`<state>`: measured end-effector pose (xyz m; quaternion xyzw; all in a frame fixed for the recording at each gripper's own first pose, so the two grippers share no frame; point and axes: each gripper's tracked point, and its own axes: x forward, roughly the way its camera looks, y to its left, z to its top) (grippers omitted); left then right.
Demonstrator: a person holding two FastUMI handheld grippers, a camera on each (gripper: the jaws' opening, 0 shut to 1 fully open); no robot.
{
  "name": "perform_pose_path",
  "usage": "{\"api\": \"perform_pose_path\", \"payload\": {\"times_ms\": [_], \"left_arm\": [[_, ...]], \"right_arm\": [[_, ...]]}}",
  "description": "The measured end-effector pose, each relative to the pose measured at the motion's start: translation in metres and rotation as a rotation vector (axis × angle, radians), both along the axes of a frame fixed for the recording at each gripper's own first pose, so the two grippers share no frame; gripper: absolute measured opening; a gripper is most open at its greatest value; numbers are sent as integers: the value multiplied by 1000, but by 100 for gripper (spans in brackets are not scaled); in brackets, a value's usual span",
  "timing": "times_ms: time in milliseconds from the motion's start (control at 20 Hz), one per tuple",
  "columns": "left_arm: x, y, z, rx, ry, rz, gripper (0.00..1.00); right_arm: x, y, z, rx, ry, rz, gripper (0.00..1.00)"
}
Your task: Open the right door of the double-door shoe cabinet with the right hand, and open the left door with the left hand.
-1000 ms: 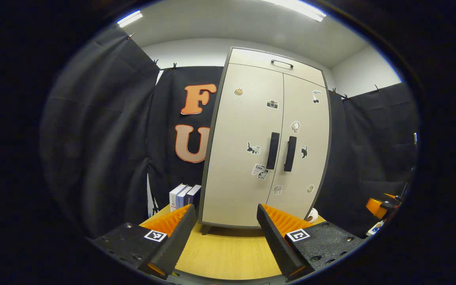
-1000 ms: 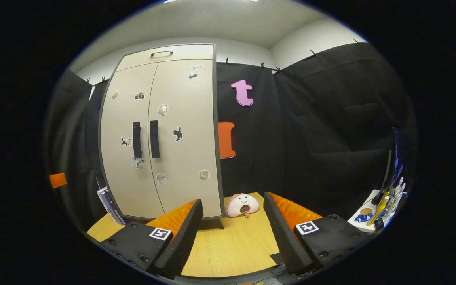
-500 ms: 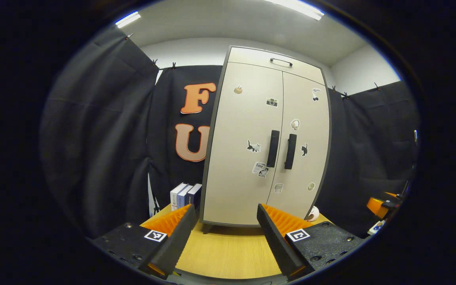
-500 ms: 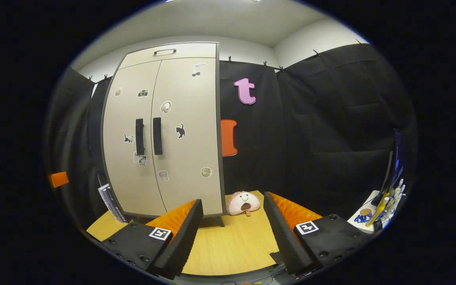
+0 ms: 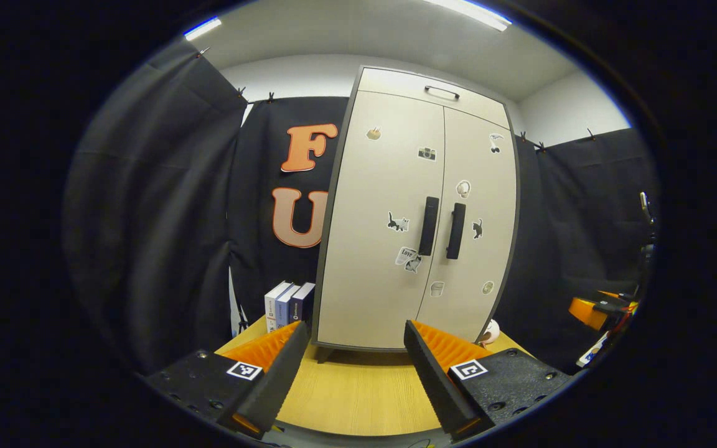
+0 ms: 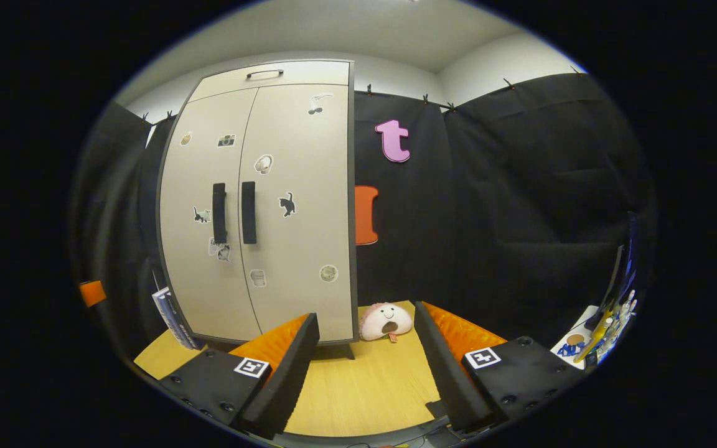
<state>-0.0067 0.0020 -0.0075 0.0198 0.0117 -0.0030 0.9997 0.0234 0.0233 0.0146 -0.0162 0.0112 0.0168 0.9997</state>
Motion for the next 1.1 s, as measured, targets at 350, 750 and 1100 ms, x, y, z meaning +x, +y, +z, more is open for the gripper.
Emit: {"api": "perform_pose_path", "payload": {"times_ms": [350, 750, 1100], "left_arm": [[0, 15, 4, 8, -10, 17, 95], [10, 35, 5, 3, -11, 51, 94], [19, 49, 6, 28, -18, 80, 95]], "right_arm": [[46, 82, 40, -12, -13, 143, 98], [112, 169, 77, 25, 5, 249, 98], [175, 222, 98, -8, 1, 250, 98]]}}
